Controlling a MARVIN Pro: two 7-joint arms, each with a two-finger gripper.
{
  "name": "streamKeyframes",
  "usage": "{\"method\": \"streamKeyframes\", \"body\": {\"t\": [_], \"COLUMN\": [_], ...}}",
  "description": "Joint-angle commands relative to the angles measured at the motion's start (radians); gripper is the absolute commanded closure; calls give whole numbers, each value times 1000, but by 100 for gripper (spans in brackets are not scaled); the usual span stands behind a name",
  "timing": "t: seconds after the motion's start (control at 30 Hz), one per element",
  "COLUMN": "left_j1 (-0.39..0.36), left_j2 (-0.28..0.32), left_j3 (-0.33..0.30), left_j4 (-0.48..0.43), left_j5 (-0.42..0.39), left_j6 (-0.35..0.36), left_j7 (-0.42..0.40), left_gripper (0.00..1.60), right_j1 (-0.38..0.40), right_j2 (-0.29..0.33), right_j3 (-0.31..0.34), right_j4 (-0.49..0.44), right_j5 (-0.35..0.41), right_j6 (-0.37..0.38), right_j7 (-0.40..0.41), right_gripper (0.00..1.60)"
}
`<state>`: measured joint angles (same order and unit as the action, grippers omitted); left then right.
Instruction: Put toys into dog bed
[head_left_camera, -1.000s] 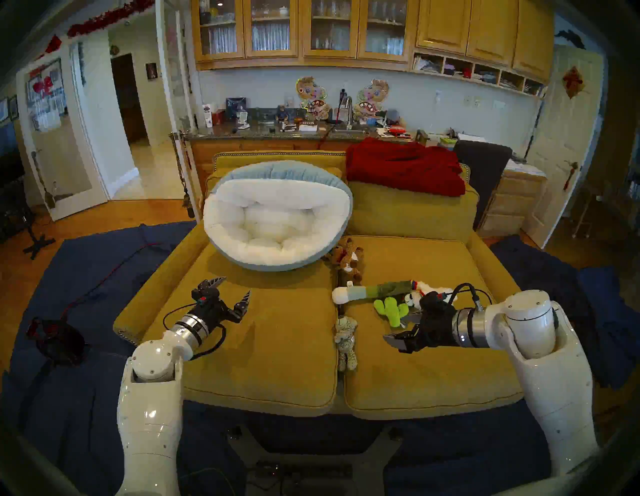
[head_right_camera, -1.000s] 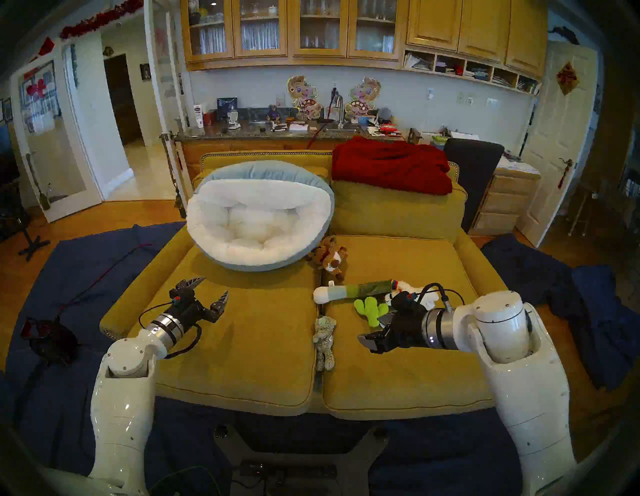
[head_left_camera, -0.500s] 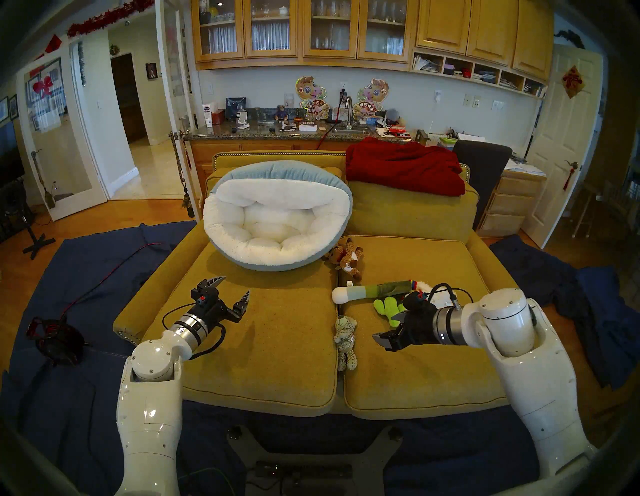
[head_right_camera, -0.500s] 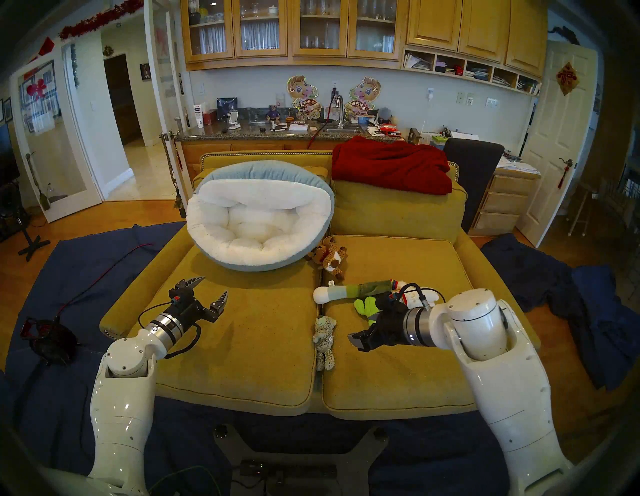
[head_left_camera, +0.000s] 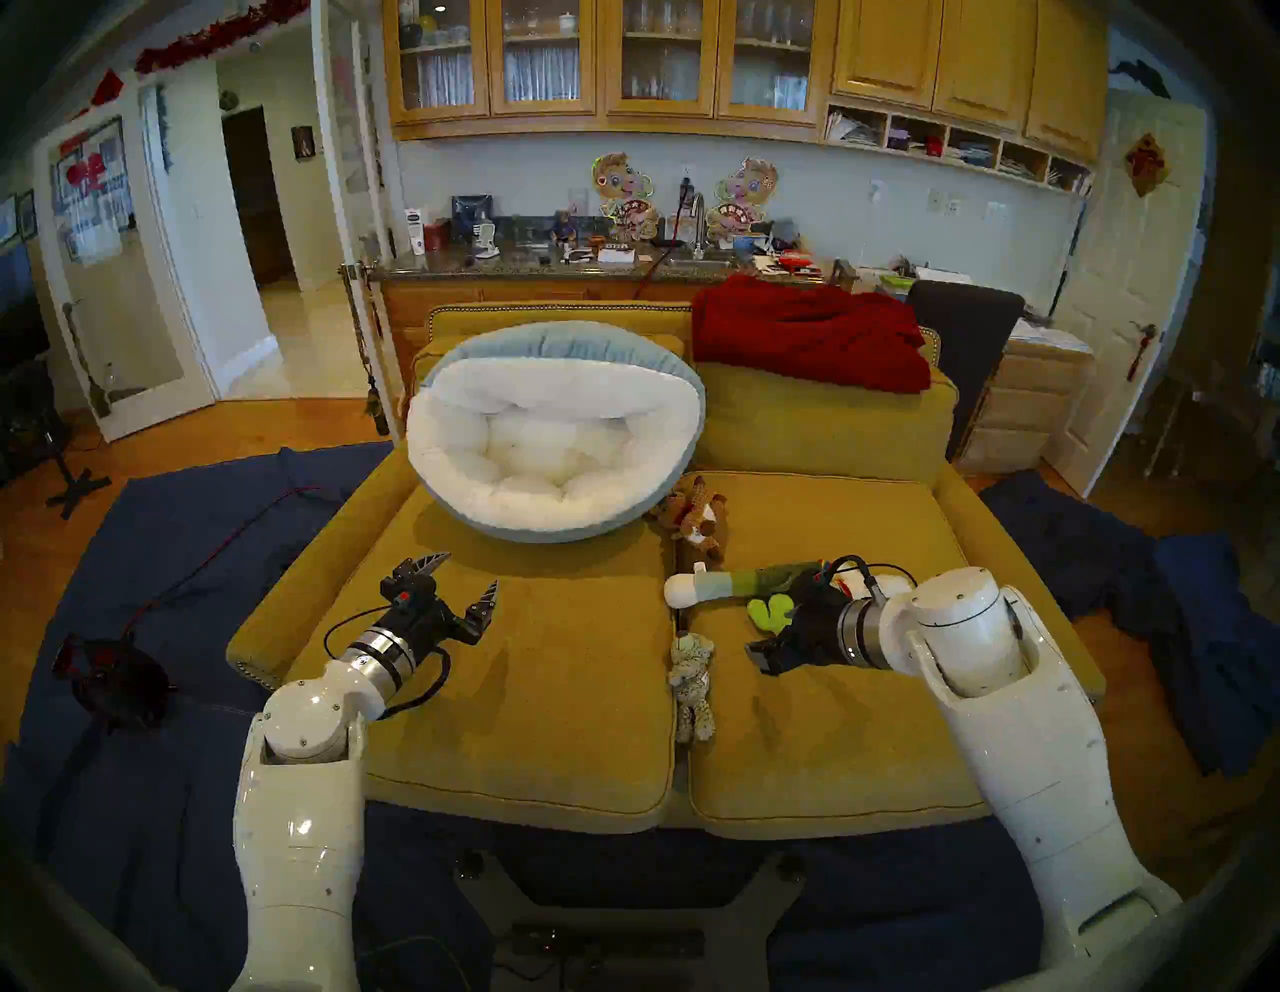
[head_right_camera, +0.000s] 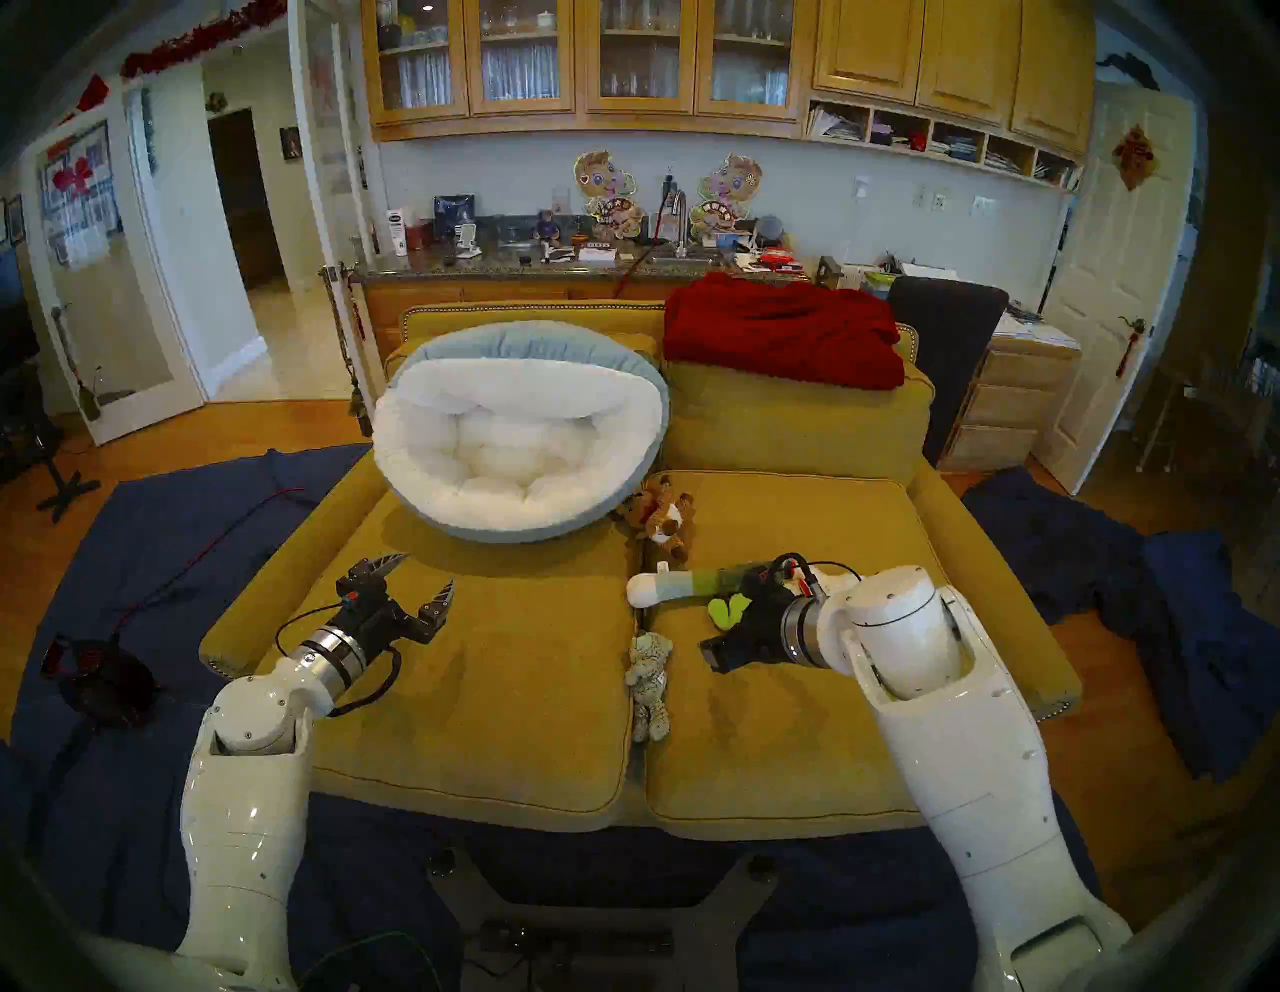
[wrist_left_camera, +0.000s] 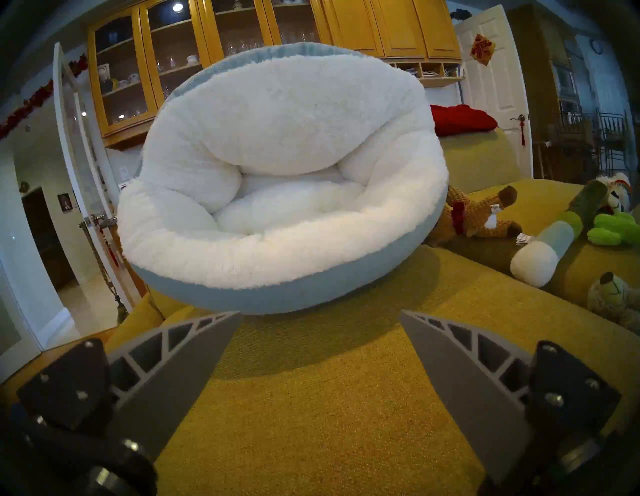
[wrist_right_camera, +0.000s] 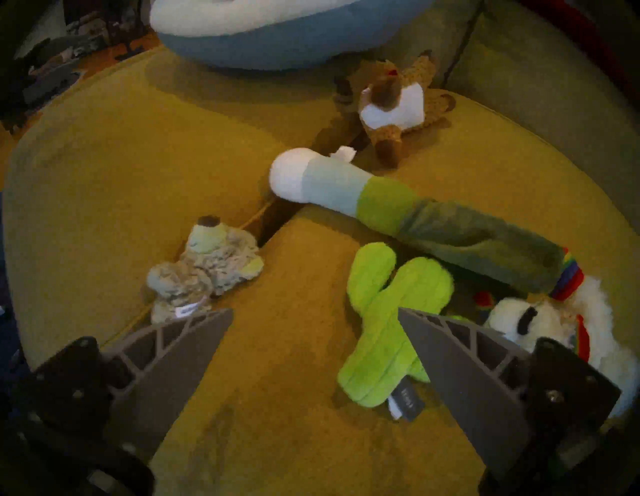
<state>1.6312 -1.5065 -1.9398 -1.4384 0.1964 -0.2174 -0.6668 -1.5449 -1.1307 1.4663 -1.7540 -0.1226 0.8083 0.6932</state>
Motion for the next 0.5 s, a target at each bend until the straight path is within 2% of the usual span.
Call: {"method": "streamKeyframes", "body": {"t": [0.0, 0.2, 0.47], "left_j1": [-30, -30, -30], "left_j2": [1, 1, 1], "left_j3": [1, 1, 1], "left_j4": [-27, -28, -28], "left_j5": [-12, -13, -14], "left_j6": [-6, -6, -6], "left_j7": [-1, -1, -1], "left_gripper": [0, 0, 0], "right_j1": [69, 74, 78], "right_j2": [-19, -28, -40], "right_j3": [5, 2, 6], "right_j4": [5, 35, 69], "right_j5": [-39, -62, -67], "right_j6": [-10, -4, 18], "right_j7": [-65, -98, -102], "right_gripper": [0, 0, 0]}}
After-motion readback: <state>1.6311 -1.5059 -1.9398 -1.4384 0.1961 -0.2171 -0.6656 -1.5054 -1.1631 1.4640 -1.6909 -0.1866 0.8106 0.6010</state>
